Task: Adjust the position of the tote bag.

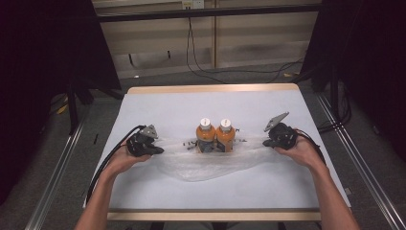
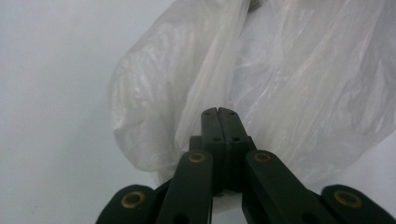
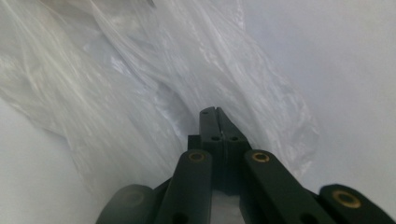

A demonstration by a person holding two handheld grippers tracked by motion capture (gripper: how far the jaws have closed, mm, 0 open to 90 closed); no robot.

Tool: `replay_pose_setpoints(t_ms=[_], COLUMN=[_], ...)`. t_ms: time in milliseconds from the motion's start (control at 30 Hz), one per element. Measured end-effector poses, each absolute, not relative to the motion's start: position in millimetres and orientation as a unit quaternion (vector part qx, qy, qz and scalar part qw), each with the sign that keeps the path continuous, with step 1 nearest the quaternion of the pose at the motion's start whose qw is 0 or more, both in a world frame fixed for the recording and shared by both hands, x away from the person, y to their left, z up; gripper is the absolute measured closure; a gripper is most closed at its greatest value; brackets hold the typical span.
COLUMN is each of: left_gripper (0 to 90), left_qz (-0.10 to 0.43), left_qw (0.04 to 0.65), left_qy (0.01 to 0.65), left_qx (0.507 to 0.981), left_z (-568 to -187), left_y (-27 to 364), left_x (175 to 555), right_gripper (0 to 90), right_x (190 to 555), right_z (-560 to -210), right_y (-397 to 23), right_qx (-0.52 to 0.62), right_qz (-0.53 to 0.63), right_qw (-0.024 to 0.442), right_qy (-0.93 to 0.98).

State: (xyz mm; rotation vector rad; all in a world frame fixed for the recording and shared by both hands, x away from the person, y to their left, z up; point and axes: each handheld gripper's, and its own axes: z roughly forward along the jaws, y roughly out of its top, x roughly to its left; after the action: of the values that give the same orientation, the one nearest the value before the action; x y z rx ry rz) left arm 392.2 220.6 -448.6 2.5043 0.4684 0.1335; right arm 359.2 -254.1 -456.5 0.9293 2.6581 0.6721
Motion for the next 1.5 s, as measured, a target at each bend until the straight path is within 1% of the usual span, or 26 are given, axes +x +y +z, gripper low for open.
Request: replay_pose_setpoints(t_ms=[133,300,433,467,767,833,900,1033,1133,1267,1367,1400,1467,1500], left_gripper=[90.0,90.0,90.0,90.0,90.0,90.0,90.0,90.0,90.0,90.0,88.9,90.0,90.0,90.0], left_qz=[0.05,0.055,0.054,0.054,0.053,0.047,0.048,0.041,0.026,0.019,0.016,0.014,0.023,0.015], left_qw=[0.313,0.34,0.37,0.386,0.425,0.438,0.432,0.439,0.455,0.466,0.462,0.46,0.449,0.457], left_qy=[0.169,0.173,0.175,0.175,0.163,0.172,0.163,0.153,0.148,0.14,0.123,0.117,0.116,0.115], left_qx=[0.933,0.923,0.911,0.904,0.889,0.881,0.886,0.884,0.878,0.873,0.878,0.88,0.886,0.882], left_z=[-442.2,-431.8,-423.8,-419.7,-407.5,-411.3,-415.5,-415.7,-415.2,-413.2,-412.9,-413.6,-413.6,-415.1], left_y=[220.2,221.9,223.4,222.7,213.1,204.0,191.7,174.5,164.2,146.2,132.1,127.7,120.1,116.3], left_x=[389.5,387.1,384.7,382.8,377.4,375.0,373.3,367.8,364.1,355.8,349.3,347.5,344.8,344.6], right_gripper=[90.0,90.0,90.0,90.0,90.0,90.0,90.0,90.0,90.0,90.0,90.0,90.0,90.0,90.0], right_x=[357.4,355.5,353.0,351.6,347.8,346.9,347.0,345.9,345.5,347.2,350.9,353.0,355.6,358.4], right_z=[-452.2,-446.3,-440.0,-437.2,-426.3,-424.6,-423.0,-420.3,-416.7,-412.9,-411.1,-411.0,-411.9,-413.7], right_y=[-251.4,-251.0,-251.0,-249.9,-237.4,-232.5,-227.5,-215.9,-209.5,-201.6,-198.2,-197.7,-194.4,-189.9], right_qx=[0.316,0.31,0.308,0.31,0.293,0.289,0.282,0.281,0.277,0.269,0.272,0.268,0.269,0.265], right_qz=[0.26,0.289,0.314,0.322,0.353,0.356,0.362,0.365,0.371,0.379,0.377,0.382,0.387,0.38], right_qw=[0.116,0.12,0.119,0.119,0.12,0.116,0.11,0.097,0.099,0.097,0.101,0.096,0.092,0.089], right_qy=[0.905,0.898,0.89,0.887,0.88,0.881,0.882,0.882,0.881,0.88,0.88,0.879,0.877,0.882])
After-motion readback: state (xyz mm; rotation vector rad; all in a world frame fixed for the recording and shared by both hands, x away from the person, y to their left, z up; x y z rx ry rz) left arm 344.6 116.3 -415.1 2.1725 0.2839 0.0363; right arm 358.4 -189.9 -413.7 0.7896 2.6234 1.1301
